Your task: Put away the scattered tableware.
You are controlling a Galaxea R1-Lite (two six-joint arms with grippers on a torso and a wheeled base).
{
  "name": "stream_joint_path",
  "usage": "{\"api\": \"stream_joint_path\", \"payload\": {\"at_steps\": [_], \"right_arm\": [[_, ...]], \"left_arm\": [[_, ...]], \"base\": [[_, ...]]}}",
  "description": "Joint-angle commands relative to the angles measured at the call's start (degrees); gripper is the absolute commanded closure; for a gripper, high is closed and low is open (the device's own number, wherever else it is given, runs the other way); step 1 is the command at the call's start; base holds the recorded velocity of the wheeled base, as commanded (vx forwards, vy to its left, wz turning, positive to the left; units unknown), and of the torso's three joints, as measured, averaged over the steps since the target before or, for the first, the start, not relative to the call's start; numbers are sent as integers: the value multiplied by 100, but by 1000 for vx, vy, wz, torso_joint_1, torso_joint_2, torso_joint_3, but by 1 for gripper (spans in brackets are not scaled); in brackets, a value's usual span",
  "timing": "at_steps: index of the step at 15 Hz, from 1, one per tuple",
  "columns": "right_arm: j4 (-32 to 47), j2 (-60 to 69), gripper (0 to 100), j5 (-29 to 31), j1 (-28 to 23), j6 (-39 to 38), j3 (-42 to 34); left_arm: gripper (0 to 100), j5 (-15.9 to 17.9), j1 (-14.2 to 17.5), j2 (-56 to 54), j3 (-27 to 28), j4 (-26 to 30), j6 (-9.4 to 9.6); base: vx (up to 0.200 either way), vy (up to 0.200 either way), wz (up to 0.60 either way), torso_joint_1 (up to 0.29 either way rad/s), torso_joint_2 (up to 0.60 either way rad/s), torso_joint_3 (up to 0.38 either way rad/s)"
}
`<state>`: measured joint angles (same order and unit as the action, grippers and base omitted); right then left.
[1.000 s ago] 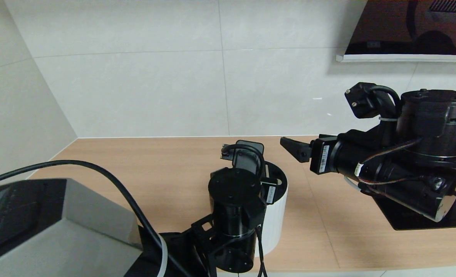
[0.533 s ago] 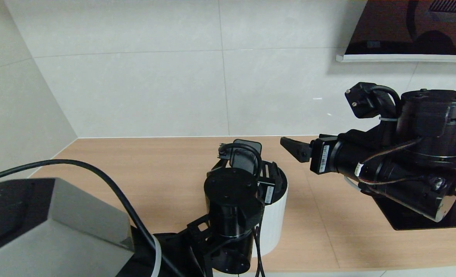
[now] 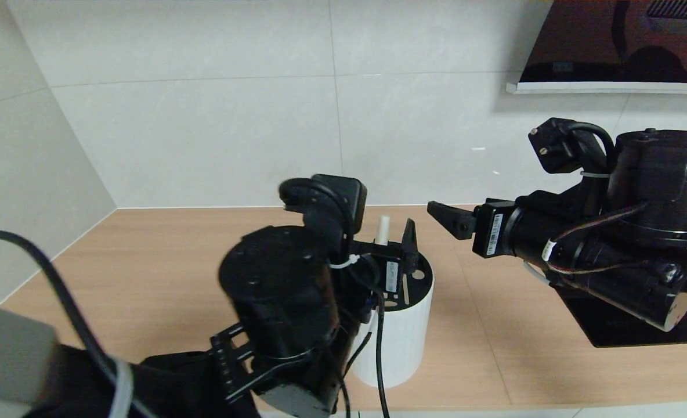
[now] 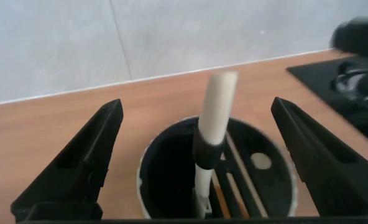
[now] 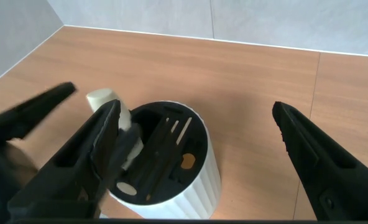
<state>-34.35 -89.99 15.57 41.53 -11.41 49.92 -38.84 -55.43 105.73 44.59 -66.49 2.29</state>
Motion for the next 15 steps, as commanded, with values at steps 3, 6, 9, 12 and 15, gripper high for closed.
{"api": "stream_joint_path", "payload": {"at_steps": [3,6,9,12,15], "right_arm": [[16,368,0,34,-58,7,-35],[8,1071,0,34,-58,289,-369],[69,2539,0,8,-559,552,-1028],[834,4139,0,-19,-1007,1150,-1854],[1871,5650,0,-54,-2035,1167,-2136]], "left_arm": [[0,1449,32,-2443,-900,532,122],[0,1502,709,-3313,-1076,980,166],[0,1625,1632,-4825,-1234,2140,158],[0,1968,2608,-5994,-1199,3274,166],[0,2135,3258,-7532,-1199,4803,166]], "base": [[0,0,0,0,0,0],[0,0,0,0,0,0],[0,0,0,0,0,0],[0,0,0,0,0,0],[0,0,0,0,0,0]]}}
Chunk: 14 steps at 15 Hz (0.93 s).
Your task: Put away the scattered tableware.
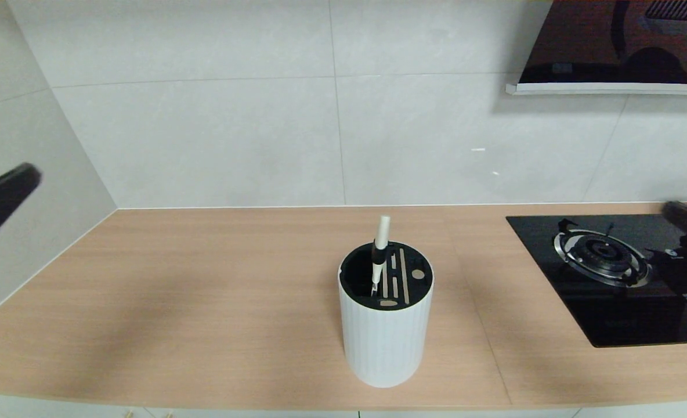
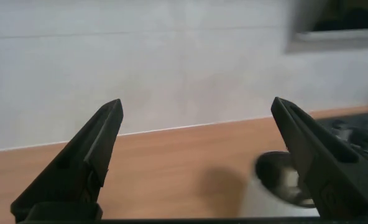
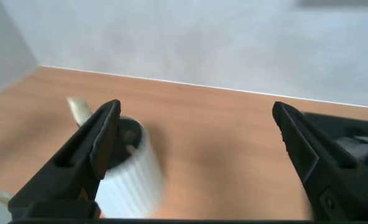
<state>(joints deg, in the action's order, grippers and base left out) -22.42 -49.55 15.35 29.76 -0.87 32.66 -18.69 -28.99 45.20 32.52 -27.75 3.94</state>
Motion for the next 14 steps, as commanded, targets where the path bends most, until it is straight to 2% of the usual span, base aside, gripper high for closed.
{"api": "stream_joint_path", "payload": {"at_steps": [1,2,4,6,7,8,9,10,11,12,14], "right_arm": [[994,2125,0,-102,-1095,104,-418],[1354,2574,0,-111,-1262,113,-401],[2048,3268,0,-120,-1657,139,-348],[2374,3866,0,-120,-1939,350,-383],[2497,4085,0,-129,-2035,421,-383],[2699,4375,0,-129,-2360,482,-401],[2708,4454,0,-137,-2659,447,-445],[2716,4481,0,-137,-2694,438,-445],[2725,4771,0,-243,-2923,447,-541],[2725,4841,0,-322,-3028,438,-673],[2690,4947,0,-392,-3002,394,-1394]], "left_arm": [[0,137,851,-1998,96,1650,2],[0,181,1132,-2393,166,2203,2],[0,471,1563,-3114,210,2862,2],[0,559,1897,-3703,219,3302,2],[0,568,1976,-3949,210,3478,2],[0,357,2213,-3958,193,3539,-77],[0,155,2266,-3958,175,3539,-227],[0,120,2275,-3958,175,3539,-253],[0,93,2785,-4265,96,3653,-367],[0,296,2890,-4520,-115,3900,-306],[0,366,2899,-4520,-853,3944,-332]], "base": [[0,0,0,0,0,0],[0,0,0,0,0,0],[0,0,0,0,0,0],[0,0,0,0,0,0],[0,0,0,0,0,0],[0,0,0,0,0,0],[0,0,0,0,0,0],[0,0,0,0,0,0],[0,0,0,0,0,0],[0,0,0,0,0,0],[0,0,0,0,0,0]]}}
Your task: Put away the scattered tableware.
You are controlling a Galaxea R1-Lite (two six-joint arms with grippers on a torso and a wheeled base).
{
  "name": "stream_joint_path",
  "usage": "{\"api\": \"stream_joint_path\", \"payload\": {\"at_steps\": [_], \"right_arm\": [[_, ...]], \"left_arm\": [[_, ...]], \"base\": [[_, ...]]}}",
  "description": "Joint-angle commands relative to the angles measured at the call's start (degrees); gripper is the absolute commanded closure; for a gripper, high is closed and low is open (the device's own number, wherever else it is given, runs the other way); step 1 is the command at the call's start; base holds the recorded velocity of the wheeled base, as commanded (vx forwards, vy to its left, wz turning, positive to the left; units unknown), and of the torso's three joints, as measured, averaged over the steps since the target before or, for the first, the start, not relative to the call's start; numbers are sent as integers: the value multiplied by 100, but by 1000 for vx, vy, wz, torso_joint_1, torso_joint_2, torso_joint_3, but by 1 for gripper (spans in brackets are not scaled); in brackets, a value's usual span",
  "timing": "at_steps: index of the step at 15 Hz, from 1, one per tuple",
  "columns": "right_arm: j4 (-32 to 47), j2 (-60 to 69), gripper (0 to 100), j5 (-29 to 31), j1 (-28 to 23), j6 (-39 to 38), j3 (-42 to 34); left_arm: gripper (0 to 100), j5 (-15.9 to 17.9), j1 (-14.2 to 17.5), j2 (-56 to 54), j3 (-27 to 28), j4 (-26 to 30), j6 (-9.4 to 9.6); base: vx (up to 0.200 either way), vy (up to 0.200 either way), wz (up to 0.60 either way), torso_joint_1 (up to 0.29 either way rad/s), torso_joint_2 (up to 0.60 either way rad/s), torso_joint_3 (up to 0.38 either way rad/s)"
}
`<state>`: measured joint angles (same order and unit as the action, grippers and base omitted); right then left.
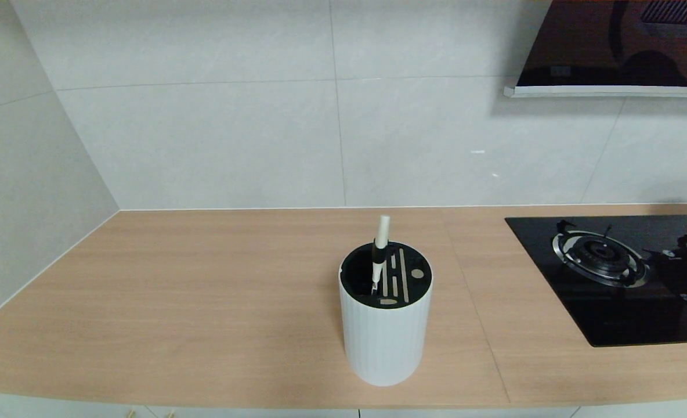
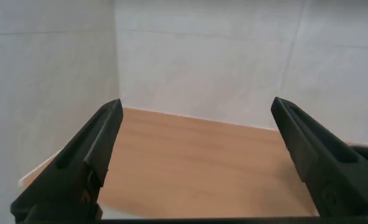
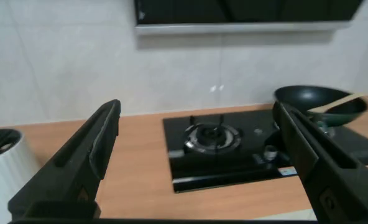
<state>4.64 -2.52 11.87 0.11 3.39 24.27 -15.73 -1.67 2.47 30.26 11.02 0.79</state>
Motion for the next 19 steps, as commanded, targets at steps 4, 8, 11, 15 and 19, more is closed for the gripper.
{"api": "stream_joint_path", "payload": {"at_steps": [4,8,11,15,19], "right_arm": [[-104,244,0,-537,-37,-313,-1733],[-640,244,0,-1047,-37,-321,-2383],[-377,235,0,-1179,-37,-286,-2401],[-403,235,0,-1223,-29,-286,-2401],[-403,244,0,-1223,-29,-304,-2410]], "left_arm": [[0,641,167,-247,-2437,-1067,-9],[0,1362,167,-247,-3026,-1128,79],[0,1529,158,-212,-3026,-1120,114],[0,1511,149,-247,-3026,-1120,-106],[0,1511,149,-239,-3026,-1120,-97]], "base": [[0,0,0,0,0,0],[0,0,0,0,0,0],[0,0,0,0,0,0],[0,0,0,0,0,0],[0,0,0,0,0,0]]}}
